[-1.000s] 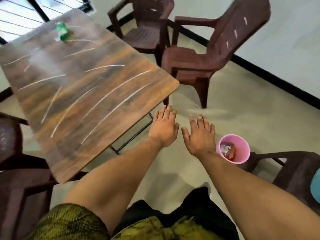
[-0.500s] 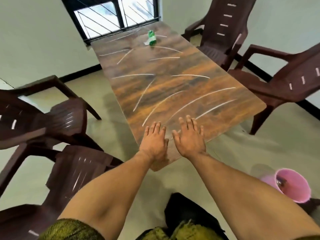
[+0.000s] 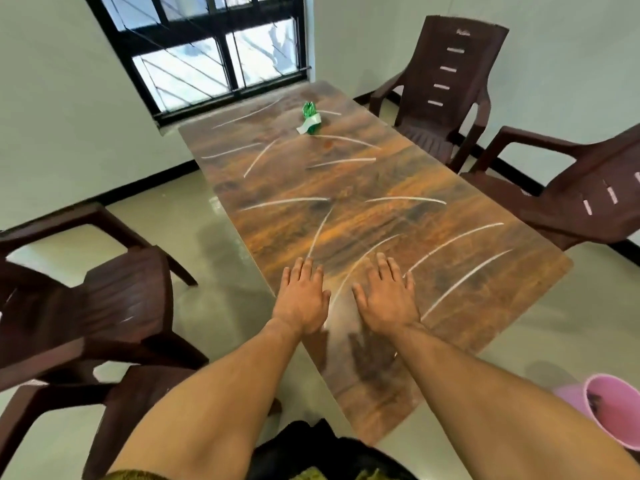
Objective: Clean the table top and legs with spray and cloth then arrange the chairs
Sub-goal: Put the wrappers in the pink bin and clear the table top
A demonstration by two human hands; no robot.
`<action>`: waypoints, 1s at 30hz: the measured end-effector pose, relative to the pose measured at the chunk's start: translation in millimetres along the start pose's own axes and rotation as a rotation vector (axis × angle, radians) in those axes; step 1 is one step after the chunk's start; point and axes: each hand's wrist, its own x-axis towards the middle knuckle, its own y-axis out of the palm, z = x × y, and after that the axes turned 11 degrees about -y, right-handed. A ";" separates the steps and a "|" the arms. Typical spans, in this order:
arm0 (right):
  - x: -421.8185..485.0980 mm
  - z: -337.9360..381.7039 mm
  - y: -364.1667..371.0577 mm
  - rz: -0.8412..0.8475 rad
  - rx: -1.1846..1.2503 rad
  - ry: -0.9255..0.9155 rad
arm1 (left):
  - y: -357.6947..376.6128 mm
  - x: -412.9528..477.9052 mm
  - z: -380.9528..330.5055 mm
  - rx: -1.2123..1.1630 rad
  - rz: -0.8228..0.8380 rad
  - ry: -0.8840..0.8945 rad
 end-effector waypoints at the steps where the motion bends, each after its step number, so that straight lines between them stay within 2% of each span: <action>1: 2.7 0.5 -1.6 0.004 -0.002 0.014 | -2.2 3.2 -0.8 0.004 0.003 0.017; 5: 26.0 0.3 -7.4 0.021 0.035 0.057 | -17.1 34.0 -3.9 0.035 0.004 0.078; 19: 143.6 -16.8 -37.3 -0.072 0.064 0.114 | -77.6 168.6 -29.3 0.180 0.000 0.254; 24: 205.7 -28.5 -37.0 -0.095 0.066 0.152 | -104.7 255.2 -24.3 0.205 0.002 0.284; 30: 325.7 -36.0 -10.3 -0.066 0.073 0.237 | -121.8 413.0 14.7 0.203 0.041 0.326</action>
